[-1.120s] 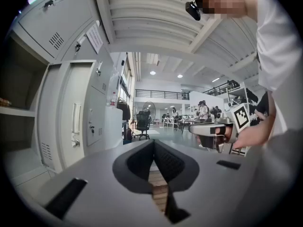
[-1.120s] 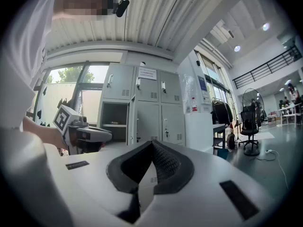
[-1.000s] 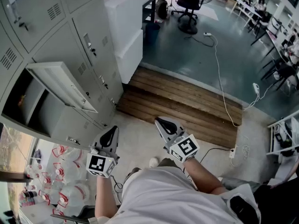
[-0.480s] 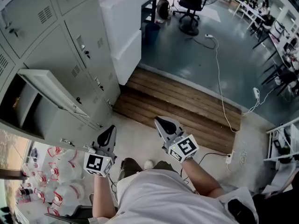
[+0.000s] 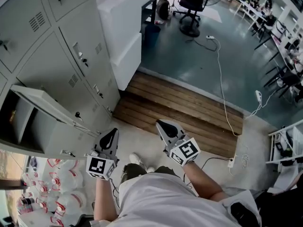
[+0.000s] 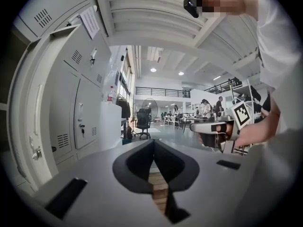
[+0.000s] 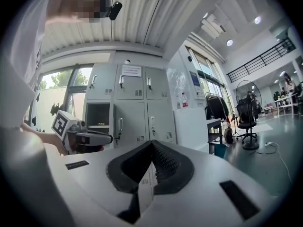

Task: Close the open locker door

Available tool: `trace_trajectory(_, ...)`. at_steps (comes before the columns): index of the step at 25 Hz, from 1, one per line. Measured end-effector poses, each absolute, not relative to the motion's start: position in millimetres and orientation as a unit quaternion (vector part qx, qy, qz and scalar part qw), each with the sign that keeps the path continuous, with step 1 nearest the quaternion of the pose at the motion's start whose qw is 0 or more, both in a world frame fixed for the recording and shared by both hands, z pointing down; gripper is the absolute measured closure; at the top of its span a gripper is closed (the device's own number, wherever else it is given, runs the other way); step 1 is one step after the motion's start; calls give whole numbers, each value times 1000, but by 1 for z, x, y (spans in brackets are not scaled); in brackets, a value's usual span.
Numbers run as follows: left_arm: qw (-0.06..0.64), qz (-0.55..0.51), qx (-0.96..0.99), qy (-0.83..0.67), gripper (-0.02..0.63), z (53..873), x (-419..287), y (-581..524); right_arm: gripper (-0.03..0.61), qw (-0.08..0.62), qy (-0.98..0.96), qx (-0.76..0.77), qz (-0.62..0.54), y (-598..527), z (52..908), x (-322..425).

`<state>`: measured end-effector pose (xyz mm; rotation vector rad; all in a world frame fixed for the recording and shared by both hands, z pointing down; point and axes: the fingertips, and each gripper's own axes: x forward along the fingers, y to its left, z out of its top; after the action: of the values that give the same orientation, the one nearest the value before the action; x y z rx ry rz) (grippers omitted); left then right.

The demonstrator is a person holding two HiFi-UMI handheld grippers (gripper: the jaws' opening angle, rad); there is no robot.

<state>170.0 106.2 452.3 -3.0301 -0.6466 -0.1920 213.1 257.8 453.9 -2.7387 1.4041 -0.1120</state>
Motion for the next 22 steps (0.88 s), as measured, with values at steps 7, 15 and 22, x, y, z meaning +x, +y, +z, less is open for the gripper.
trace_trajectory(7, 17, -63, -976, -208, 611, 458, 209, 69, 569, 21, 466, -884, -34, 212, 453, 260)
trace_trajectory(15, 9, -68, -978, -195, 611, 460, 235, 45, 569, 20, 499, -866, -32, 172, 450, 290)
trace_trajectory(22, 9, -76, -985, -157, 611, 458, 247, 39, 569, 15, 542, -840, -35, 156, 448, 317)
